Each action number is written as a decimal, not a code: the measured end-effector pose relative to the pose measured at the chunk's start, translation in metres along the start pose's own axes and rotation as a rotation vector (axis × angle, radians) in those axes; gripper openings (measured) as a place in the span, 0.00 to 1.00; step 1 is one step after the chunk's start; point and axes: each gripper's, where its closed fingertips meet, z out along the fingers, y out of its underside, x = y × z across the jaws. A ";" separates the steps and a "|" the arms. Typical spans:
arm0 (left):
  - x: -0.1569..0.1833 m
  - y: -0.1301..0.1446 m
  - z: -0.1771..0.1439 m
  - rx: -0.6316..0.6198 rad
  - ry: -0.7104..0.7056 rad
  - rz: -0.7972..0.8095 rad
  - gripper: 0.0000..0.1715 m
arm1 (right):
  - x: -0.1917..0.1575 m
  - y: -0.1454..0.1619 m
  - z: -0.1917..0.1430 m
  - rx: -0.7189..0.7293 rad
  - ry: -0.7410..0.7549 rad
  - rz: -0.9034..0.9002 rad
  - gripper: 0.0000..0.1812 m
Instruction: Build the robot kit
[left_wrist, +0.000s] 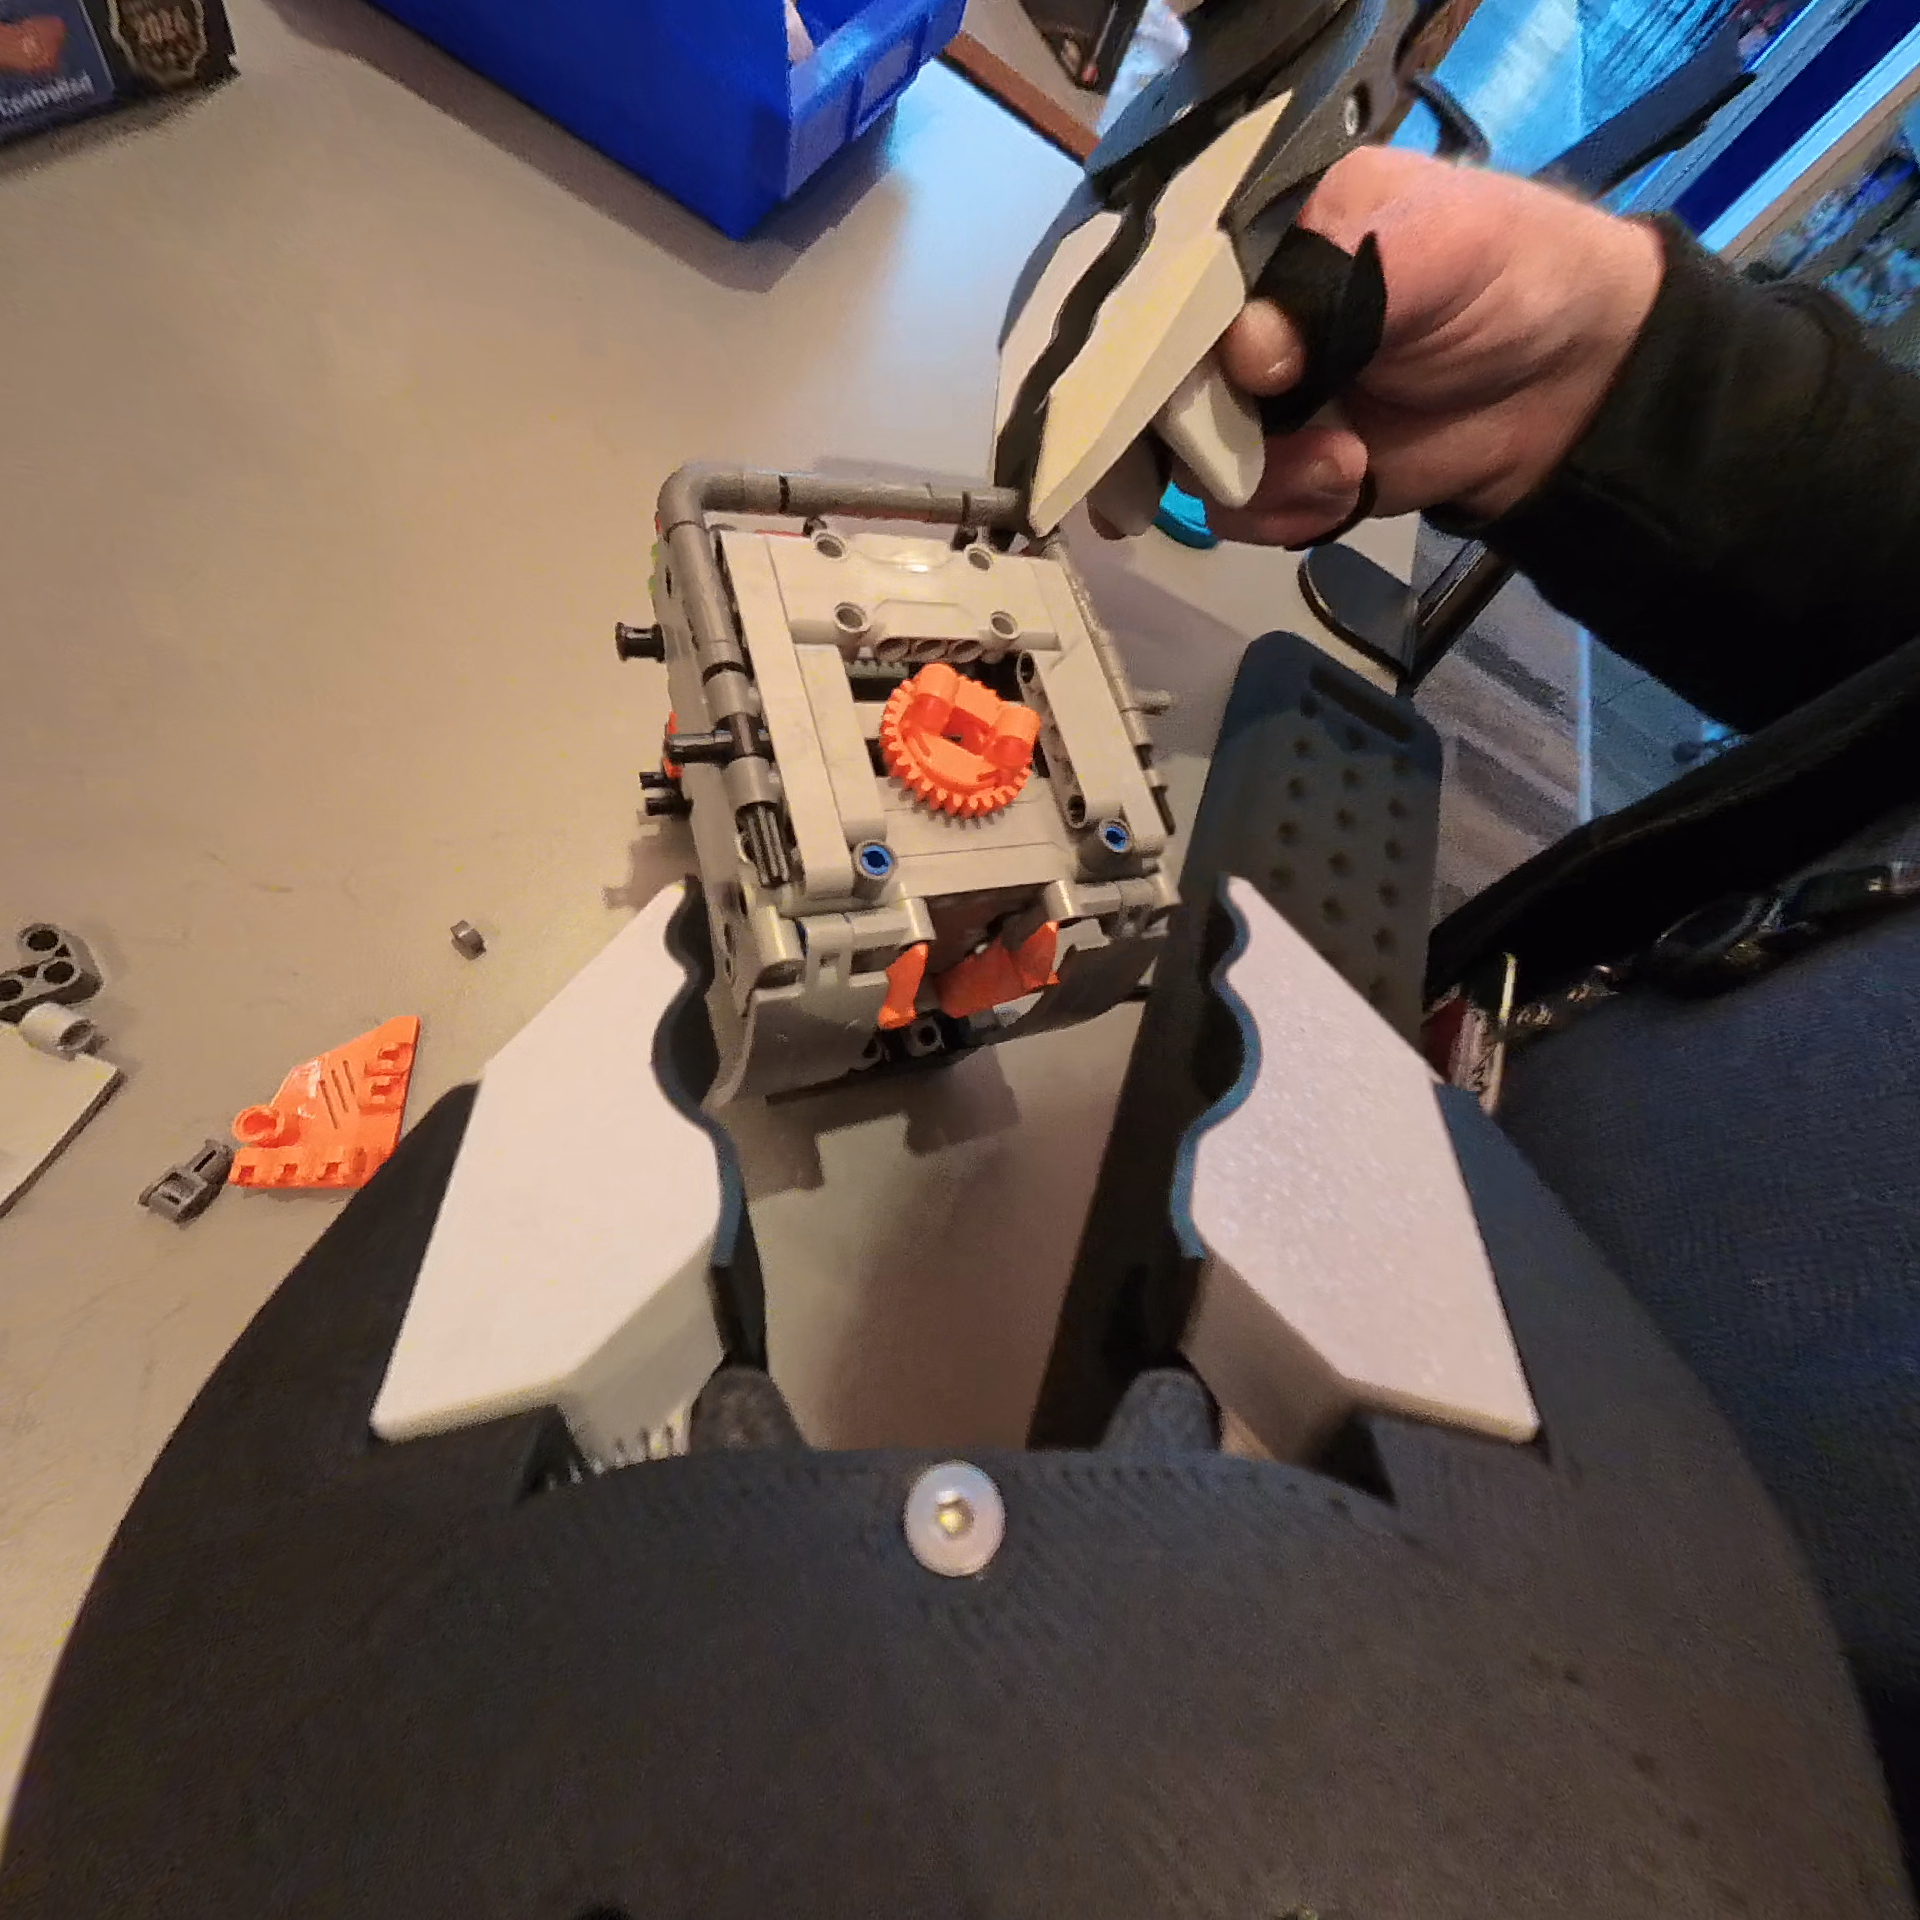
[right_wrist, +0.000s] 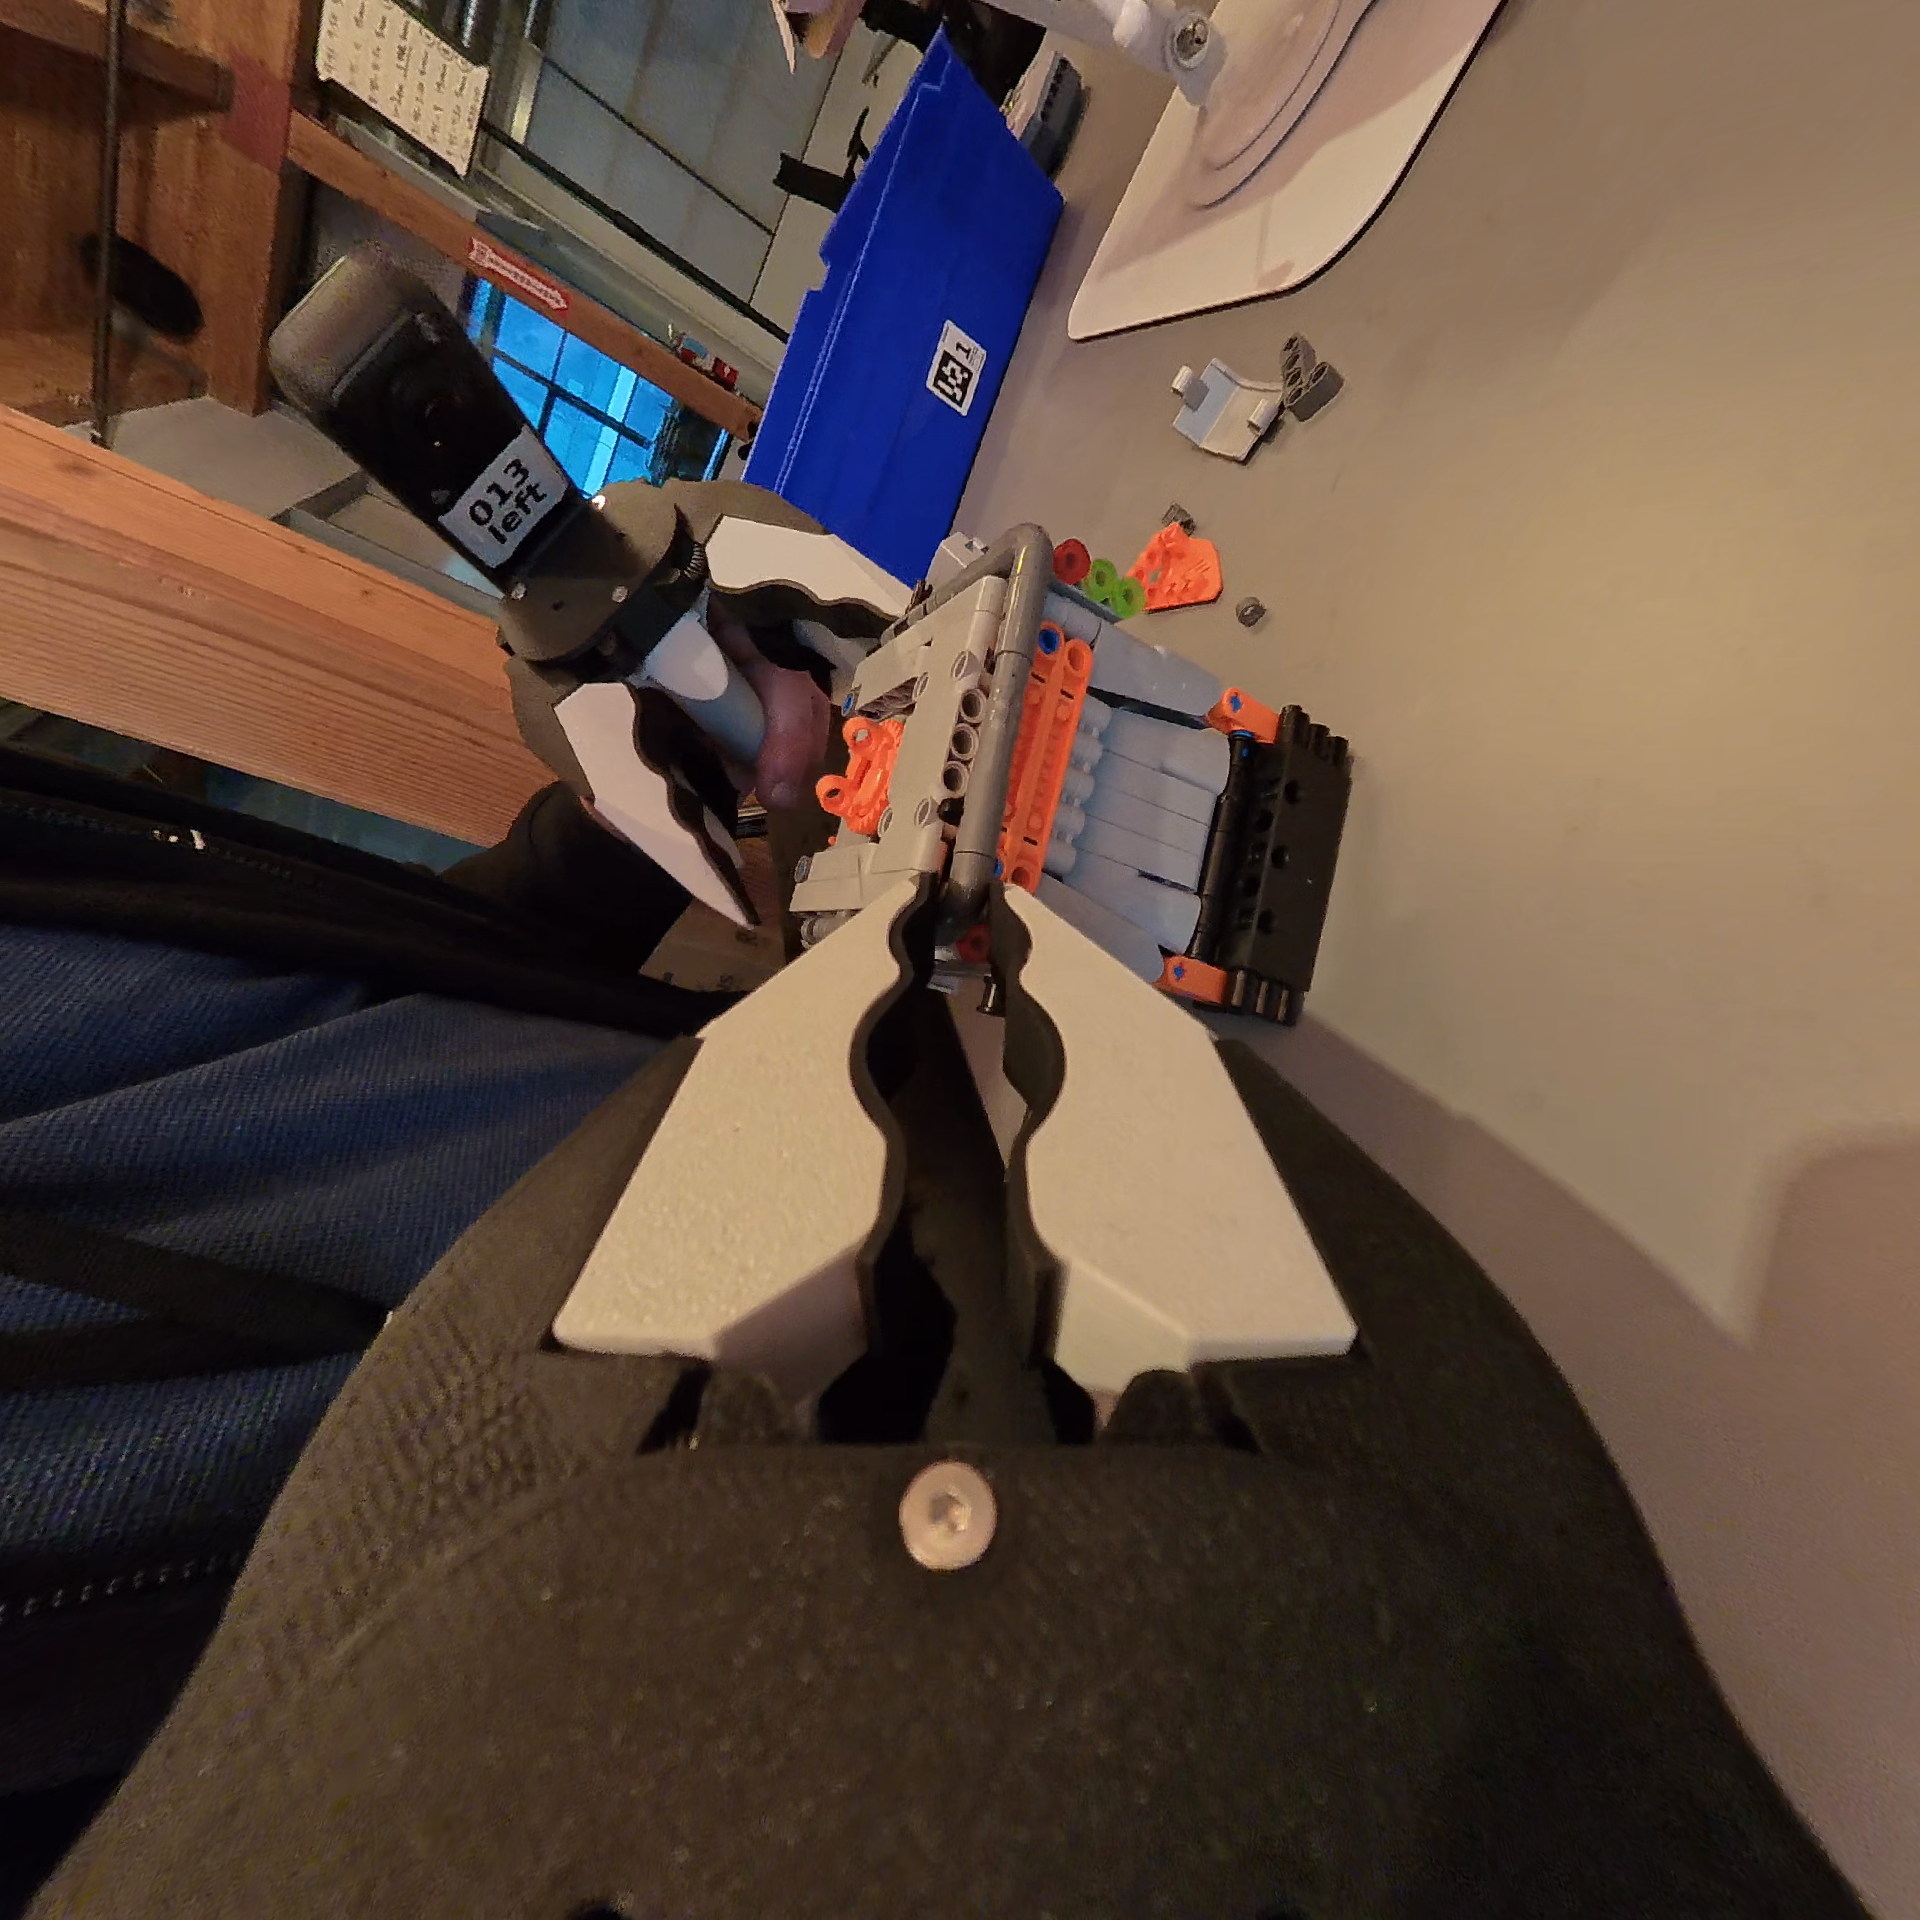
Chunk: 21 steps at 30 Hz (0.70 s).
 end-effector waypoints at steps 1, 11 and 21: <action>0.000 0.002 0.000 -0.011 -0.019 0.009 0.56 | 0.000 0.000 0.000 0.000 -0.001 -0.001 0.04; -0.001 0.007 0.014 -0.046 -0.114 0.049 0.56 | -0.002 -0.005 -0.005 -0.052 -0.050 -0.005 0.12; 0.000 0.007 0.015 -0.070 -0.071 0.088 0.56 | 0.009 -0.042 0.032 -0.126 -0.119 -0.015 0.05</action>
